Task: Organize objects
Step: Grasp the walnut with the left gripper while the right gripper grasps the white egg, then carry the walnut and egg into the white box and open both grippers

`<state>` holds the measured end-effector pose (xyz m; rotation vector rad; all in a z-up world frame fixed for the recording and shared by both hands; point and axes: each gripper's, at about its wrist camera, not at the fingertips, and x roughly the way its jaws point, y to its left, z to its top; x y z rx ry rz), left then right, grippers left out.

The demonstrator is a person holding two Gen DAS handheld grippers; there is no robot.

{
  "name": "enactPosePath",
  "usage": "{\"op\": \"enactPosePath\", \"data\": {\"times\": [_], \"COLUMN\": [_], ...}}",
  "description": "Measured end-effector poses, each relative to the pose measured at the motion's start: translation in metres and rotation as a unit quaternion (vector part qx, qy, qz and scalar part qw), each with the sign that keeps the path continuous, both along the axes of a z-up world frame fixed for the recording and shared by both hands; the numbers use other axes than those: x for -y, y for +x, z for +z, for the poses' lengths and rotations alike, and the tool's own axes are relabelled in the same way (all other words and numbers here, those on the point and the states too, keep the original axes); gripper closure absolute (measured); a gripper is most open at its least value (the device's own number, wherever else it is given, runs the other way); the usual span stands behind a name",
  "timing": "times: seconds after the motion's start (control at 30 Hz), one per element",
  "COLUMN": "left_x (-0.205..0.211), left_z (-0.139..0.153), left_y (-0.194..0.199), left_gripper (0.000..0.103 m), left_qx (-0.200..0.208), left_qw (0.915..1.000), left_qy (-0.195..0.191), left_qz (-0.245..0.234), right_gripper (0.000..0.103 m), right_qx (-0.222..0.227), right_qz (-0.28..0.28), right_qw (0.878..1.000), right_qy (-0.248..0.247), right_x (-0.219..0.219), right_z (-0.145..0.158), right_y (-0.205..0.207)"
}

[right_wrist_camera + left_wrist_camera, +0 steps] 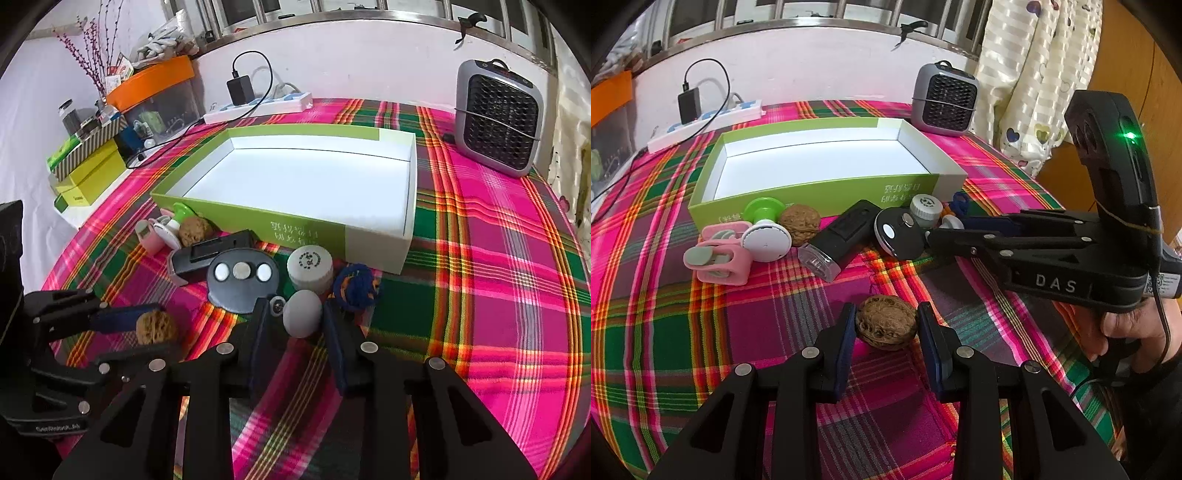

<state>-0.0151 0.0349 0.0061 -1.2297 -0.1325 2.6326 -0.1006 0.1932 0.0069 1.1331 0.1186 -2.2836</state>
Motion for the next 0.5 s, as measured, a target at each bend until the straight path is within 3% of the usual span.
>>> {"op": "enactPosePath", "data": {"times": [0.03,0.5], "left_x": [0.000,-0.005], "left_z": [0.000,0.005], "left_y": [0.000,0.004], "left_gripper": [0.071,0.071], "left_qx": [0.000,-0.017], "left_qw": [1.0000,0.9998], "left_qy": [-0.001,-0.013], "left_qz": [0.000,-0.002], "right_gripper": [0.080,0.080], "right_qx": [0.000,-0.018], "right_qz": [0.000,0.004], "right_qw": [1.000,1.000], "right_qy": [-0.001,-0.012], "right_x": [0.000,-0.007], "right_z": [0.000,0.009], "right_y": [0.000,0.015]}}
